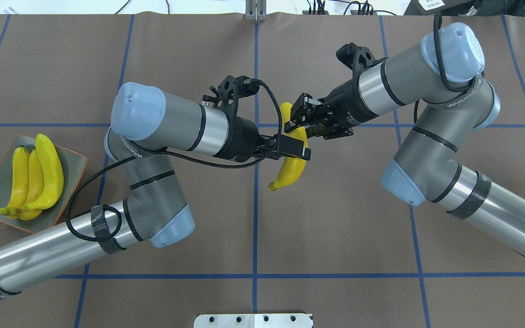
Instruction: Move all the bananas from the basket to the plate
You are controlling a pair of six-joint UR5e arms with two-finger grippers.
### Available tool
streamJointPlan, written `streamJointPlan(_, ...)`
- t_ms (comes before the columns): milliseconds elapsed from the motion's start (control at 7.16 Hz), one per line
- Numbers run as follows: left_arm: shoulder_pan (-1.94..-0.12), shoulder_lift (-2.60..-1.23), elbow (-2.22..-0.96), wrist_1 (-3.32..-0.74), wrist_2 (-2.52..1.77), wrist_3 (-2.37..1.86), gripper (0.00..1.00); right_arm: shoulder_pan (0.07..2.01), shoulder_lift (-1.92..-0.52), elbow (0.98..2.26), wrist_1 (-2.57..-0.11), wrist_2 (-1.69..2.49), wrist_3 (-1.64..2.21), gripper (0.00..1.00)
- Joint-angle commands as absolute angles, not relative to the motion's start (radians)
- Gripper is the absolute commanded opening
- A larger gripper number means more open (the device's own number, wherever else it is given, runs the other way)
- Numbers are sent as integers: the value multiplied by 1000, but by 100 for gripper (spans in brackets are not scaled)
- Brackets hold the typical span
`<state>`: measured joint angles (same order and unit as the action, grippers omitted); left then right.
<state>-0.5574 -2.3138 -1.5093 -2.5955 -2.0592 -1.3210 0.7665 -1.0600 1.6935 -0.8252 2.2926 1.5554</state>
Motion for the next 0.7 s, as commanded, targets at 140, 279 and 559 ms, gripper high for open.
streamJointPlan(140, -557, -2318, -1503, -2595, -2059, -1319, 81, 767, -1062, 1697, -824, 2304, 1555, 0)
streamJointPlan(279, -557, -2319, -1503, -2595, -2059, -1319, 79, 767, -1063, 1697, -825, 2307, 1554, 0)
streamJointPlan(559, -557, -2324, -1502, -2595, -2052, -1319, 52, 767, -1062, 1697, -824, 2313, 1554, 0)
